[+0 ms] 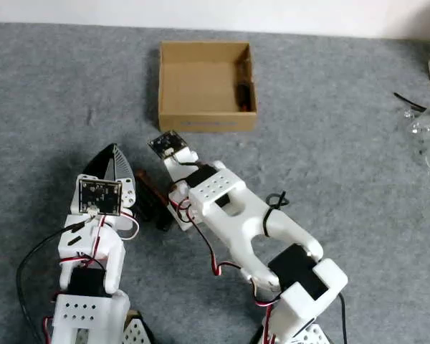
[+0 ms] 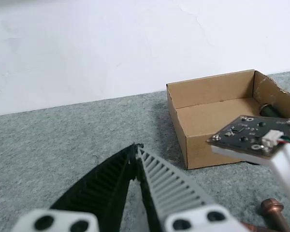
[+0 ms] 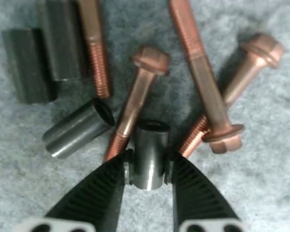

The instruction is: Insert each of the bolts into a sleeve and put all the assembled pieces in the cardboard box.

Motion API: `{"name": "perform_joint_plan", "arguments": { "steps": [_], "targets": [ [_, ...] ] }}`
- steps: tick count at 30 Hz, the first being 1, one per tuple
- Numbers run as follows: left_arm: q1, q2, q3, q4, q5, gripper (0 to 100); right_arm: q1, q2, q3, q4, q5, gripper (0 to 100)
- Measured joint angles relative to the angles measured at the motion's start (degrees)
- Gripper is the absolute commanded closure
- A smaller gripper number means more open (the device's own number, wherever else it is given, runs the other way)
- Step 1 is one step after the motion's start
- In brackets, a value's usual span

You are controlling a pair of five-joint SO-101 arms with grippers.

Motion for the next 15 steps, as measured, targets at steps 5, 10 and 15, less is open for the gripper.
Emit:
{"name": "perform_joint_plan", "arguments": {
  "steps": [5, 10, 15],
  "targets": [
    [0.00, 0.00, 0.00, 0.00, 0.00, 99, 0.00, 2.11, -0.26, 0.00, 0.00, 90.4],
    [0.00, 0.00, 0.00, 0.00, 0.00, 99, 0.00, 7.12, -6.24, 3.78, 0.00, 90.4],
    [0.00, 0.00, 0.00, 0.00, 0.00, 99, 0.26, 9.93, -10.64, 6.86, 0.09, 99.3]
  ]
}}
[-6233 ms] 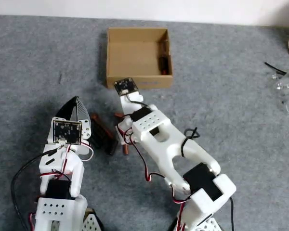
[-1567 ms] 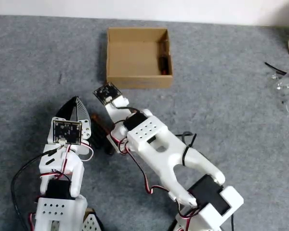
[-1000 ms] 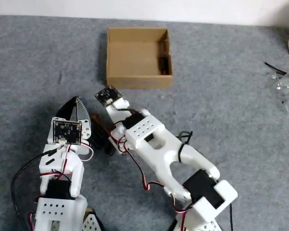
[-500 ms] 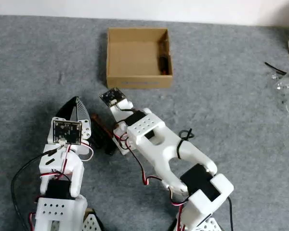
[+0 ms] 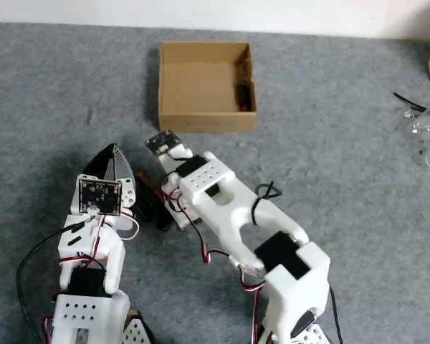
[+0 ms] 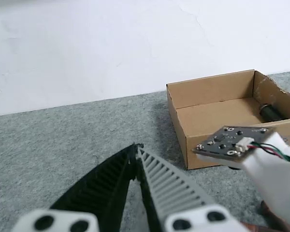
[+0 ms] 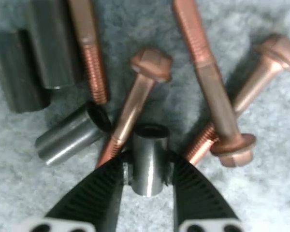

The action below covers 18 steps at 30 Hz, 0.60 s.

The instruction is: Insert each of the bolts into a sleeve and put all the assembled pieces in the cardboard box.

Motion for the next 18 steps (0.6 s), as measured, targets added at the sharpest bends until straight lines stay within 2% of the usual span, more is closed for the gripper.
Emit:
{"name": "perform_joint_plan", "arguments": {
  "steps": [12, 18],
  "targets": [
    [0.00, 0.00, 0.00, 0.00, 0.00, 99, 1.05, -0.88, -0.35, 0.18, 0.00, 99.4],
    [0.00, 0.00, 0.00, 0.00, 0.00, 99, 2.90, -12.48, 7.91, -0.70, 0.00, 99.4]
  ]
}}
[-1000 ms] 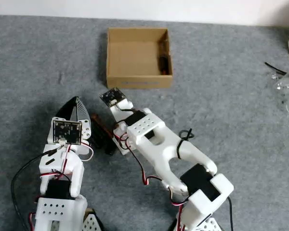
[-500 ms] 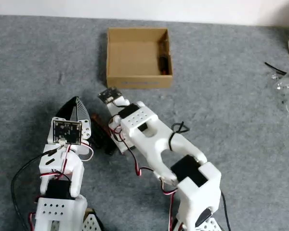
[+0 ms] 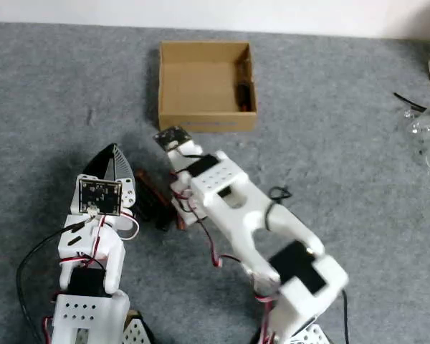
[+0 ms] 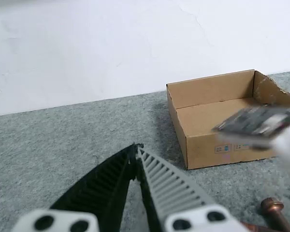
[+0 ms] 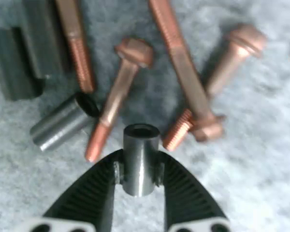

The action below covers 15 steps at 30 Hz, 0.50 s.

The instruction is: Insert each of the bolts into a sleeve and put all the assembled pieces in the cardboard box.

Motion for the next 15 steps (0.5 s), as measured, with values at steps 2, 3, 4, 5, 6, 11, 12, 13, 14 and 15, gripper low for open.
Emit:
{"name": "perform_joint_plan", "arguments": {
  "steps": [2, 3, 4, 5, 6, 11, 12, 13, 14, 15],
  "targets": [
    [0.00, 0.00, 0.00, 0.00, 0.00, 99, 1.93, -4.84, 3.08, -0.35, 0.00, 99.4],
    [0.00, 0.00, 0.00, 0.00, 0.00, 99, 2.90, -7.21, 4.31, -0.35, 0.00, 99.4],
    [0.00, 0.00, 0.00, 0.00, 0.00, 99, 3.87, -9.41, 5.36, -0.35, 0.00, 99.4],
    [0.00, 0.00, 0.00, 0.00, 0.00, 99, 4.75, -11.52, 6.07, -0.35, 0.00, 99.4],
    [0.00, 0.00, 0.00, 0.00, 0.00, 99, 5.54, -13.54, 6.51, -0.44, 0.00, 99.4],
    [0.00, 0.00, 0.00, 0.00, 0.00, 99, 8.35, -22.42, 9.41, -0.44, 0.09, 99.4],
    [0.00, 0.00, 0.00, 0.00, 0.00, 99, 8.97, -23.91, 10.37, -0.44, 0.09, 99.4],
    [0.00, 0.00, -0.35, 0.62, 0.00, 99, 9.49, -25.58, 11.43, -0.44, 0.09, 99.4],
    [-0.09, 0.00, -0.70, 2.37, 0.00, 99, 10.11, -27.34, 12.48, -0.44, 0.09, 99.4],
    [0.09, 0.00, -1.41, 4.66, 0.00, 99, 10.55, -29.27, 13.80, -0.53, 0.09, 99.4]
  ]
}}
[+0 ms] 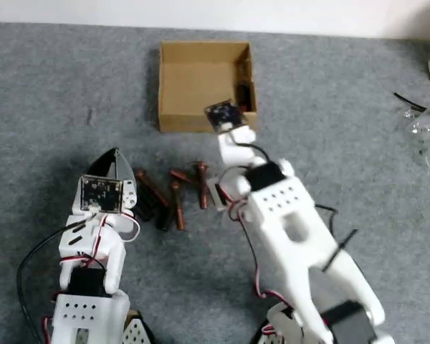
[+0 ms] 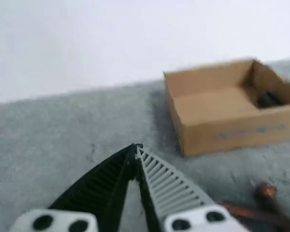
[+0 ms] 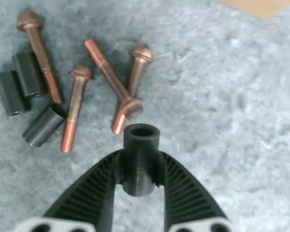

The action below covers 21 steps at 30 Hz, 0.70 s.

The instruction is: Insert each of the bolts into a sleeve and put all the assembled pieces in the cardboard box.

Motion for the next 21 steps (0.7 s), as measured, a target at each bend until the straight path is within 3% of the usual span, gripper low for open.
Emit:
{"name": "perform_joint_plan", "arguments": {
  "steps": [3, 14, 21],
  "targets": [
    [0.79, 0.00, -1.85, 5.10, 0.00, 99, 0.62, -4.84, 5.01, -1.58, 0.00, 99.4],
    [0.79, 0.09, -5.98, 11.52, 3.52, 99, 0.79, -24.09, 20.40, -5.80, 3.25, 99.4],
    [0.97, 0.62, -6.07, 11.96, 3.78, 99, 4.92, -36.40, 30.42, -9.67, 4.48, 99.4]
  ]
}}
